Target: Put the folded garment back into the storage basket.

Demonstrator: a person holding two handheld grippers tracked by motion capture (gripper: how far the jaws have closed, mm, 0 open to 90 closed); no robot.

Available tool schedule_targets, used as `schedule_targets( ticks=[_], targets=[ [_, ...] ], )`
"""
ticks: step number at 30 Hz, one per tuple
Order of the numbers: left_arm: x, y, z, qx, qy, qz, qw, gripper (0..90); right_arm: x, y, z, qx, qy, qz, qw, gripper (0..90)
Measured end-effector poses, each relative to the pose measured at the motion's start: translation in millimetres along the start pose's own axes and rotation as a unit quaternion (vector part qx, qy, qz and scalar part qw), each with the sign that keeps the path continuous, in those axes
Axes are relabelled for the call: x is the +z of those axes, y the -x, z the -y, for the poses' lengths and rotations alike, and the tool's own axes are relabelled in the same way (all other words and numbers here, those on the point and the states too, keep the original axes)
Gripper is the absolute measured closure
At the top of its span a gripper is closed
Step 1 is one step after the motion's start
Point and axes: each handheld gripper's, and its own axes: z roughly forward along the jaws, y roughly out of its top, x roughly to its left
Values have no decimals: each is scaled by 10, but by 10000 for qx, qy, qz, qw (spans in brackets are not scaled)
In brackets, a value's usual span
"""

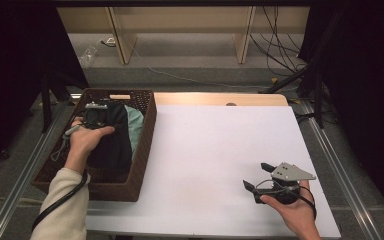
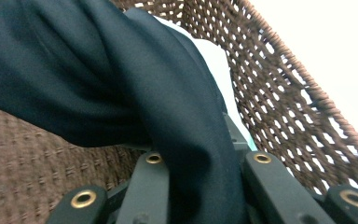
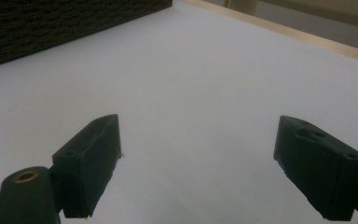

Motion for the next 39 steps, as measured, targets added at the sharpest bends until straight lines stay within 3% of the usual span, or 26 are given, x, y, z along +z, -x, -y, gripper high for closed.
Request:
schedule_targets(
  ticks=[4, 8, 13, 16, 21, 26, 33, 39],
  targets=[
    [101, -56, 23, -167, -78, 91, 9998, 765, -2, -1, 0, -2, 1, 1, 10000, 156],
    [135, -133, 29, -512, -202, 155, 9984, 754, -1, -3, 0, -6, -3, -1, 10000, 156],
    [175, -286, 126, -976, -459, -105, 9941, 708, 0, -3, 0, -6, -4, -4, 10000, 156],
    [204, -355, 187, -1125, -551, -225, 9919, 673, 2, -3, -2, -14, -16, -12, 10000, 156],
    [258, -405, 231, -1213, -855, -467, 9878, 583, 5, -7, -4, -6, -22, -4, 10000, 156],
    [275, -421, 241, -1243, -1002, -794, 9840, 464, 2, -5, -2, -7, -23, -6, 10000, 156],
    [112, -391, 178, -856, -812, -1517, 9814, 240, 0, -3, -2, -8, -16, -2, 10000, 156],
    [-64, -425, 228, -876, -512, -1489, 9836, 229, -1, -8, -4, -12, -25, 10, 10000, 156]
  ],
)
